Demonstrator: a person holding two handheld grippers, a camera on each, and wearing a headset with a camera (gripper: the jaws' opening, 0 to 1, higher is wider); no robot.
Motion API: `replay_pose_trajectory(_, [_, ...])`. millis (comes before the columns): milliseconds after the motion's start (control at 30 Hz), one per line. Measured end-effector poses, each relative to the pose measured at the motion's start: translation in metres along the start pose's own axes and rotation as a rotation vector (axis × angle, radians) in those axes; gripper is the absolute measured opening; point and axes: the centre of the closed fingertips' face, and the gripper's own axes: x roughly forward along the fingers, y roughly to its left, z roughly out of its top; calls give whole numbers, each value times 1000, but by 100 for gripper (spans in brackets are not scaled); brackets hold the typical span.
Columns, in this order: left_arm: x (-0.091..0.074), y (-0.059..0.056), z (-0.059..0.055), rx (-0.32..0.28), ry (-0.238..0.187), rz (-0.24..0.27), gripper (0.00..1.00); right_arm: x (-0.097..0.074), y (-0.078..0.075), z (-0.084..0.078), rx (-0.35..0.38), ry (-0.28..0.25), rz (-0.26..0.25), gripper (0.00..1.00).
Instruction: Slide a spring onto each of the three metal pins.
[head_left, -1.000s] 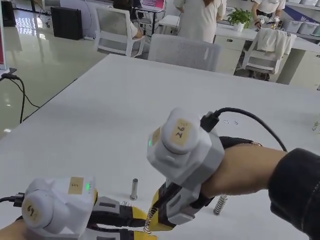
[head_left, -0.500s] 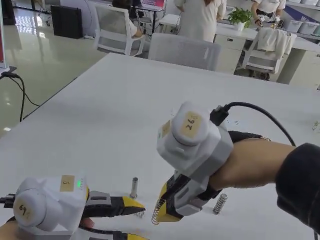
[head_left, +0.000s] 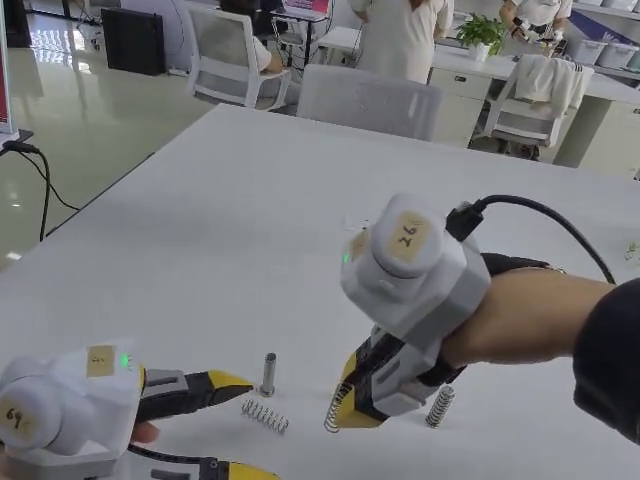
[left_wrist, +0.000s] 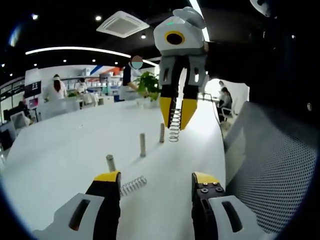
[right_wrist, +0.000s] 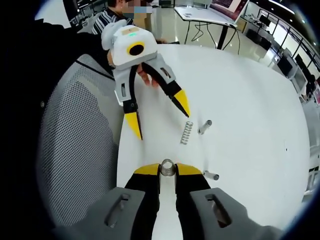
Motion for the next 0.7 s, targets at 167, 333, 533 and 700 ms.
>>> replay_pose_trajectory(167, [-3, 6, -3, -10, 1, 29, 56, -4, -6, -7, 12, 4, -14, 8])
replay_pose_trajectory(333, [-7, 13, -7, -8, 7, 56, 61, -9, -10, -12, 28, 5, -25, 8])
replay_pose_trajectory(533, [-11, 20, -12, -19, 13, 82, 65, -21, -24, -18, 55, -2, -58, 8])
replay_pose_trajectory(700, [-12, 22, -15, -26, 16, 92, 66, -29, -36, -23, 75, -5, -84, 8])
